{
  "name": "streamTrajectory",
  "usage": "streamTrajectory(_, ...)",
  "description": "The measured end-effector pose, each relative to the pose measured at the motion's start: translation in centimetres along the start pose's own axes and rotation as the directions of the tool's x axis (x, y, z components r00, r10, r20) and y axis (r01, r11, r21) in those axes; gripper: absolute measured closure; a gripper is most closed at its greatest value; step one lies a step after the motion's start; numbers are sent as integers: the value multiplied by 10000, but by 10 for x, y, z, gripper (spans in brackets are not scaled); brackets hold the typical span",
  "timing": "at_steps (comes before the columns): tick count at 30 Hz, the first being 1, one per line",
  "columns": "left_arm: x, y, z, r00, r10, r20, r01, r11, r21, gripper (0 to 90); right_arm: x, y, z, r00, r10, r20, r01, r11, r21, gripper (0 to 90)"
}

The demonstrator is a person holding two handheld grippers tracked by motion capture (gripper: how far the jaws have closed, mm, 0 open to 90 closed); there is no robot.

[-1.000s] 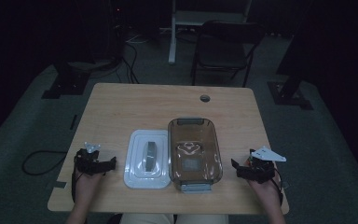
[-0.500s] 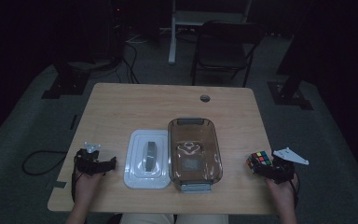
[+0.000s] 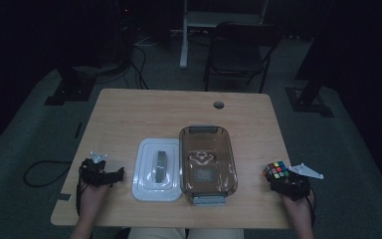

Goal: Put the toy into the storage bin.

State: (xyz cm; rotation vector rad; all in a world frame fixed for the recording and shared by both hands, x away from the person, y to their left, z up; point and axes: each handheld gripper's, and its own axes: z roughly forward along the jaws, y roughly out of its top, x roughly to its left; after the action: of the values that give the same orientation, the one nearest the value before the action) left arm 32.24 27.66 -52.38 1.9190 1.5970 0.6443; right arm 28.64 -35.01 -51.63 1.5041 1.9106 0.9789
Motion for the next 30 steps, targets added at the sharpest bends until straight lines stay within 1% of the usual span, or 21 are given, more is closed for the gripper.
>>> streamTrajectory(2, 0, 0, 0, 10000, -4, 1, 4, 10000, -3, 5, 0, -1, 1, 10000, -16, -35, 17, 9999, 106, 155)
streamTrajectory(3, 0, 0, 0, 10000, 3, 2, -3, 10000, 2, 5, 0, -1, 1, 10000, -51, 0, 51, 10000, 81, 180)
streamTrajectory(4, 0, 0, 0, 10000, -2, 1, 2, 10000, -2, 5, 0, -2, 1, 10000, -64, -34, 64, 9999, 99, 182)
streamTrajectory(5, 0, 0, 0, 10000, -4, 1, 4, 10000, -5, 5, 0, -2, 1, 9999, -73, -96, 75, 9998, 201, 182)
streamTrajectory(6, 0, 0, 0, 10000, -1, 1, 1, 10000, -3, 5, 1, -2, 2, 9998, -138, -113, 142, 9993, 338, 213)
streamTrajectory(8, 0, 0, 0, 10000, -3, 0, 3, 10000, -4, 5, 2, -3, 2, 9998, -110, -138, 115, 9993, 364, 215)
streamTrajectory(10, 0, 0, 0, 10000, 1, 1, -1, 10000, -1, 5, 2, -3, 2, 9999, -99, -106, 103, 9990, 431, 258)
streamTrajectory(12, 0, 0, 0, 10000, 1, 0, -1, 10000, -2, 5, 3, -3, 2, 10000, -47, -31, 48, 9989, 474, 329)
streamTrajectory(16, 0, 0, 0, 10000, -1, 2, 1, 10000, 1, 5, 3, -3, 2, 10000, -87, 42, 85, 9991, 409, 338)
streamTrajectory(19, 0, 0, 0, 10000, -1, 2, 1, 10000, 2, 5, 3, -2, 0, 9999, -132, -46, 134, 9992, 382, 339)
streamTrajectory(24, 0, 0, 0, 10000, -3, 1, 3, 10000, 1, 5, 3, 8, -11, 9996, -64, -264, 62, 9999, -99, 339)
streamTrajectory(27, 0, 0, 0, 10000, 0, 2, 0, 10000, 1, 5, 4, 15, -16, 9991, -190, -392, 179, 9995, -274, 339)
streamTrajectory(30, 0, 0, 0, 10000, -2, 1, 2, 10000, 1, 5, 6, 20, -21, 9974, -319, -643, 295, 9988, -385, 339)
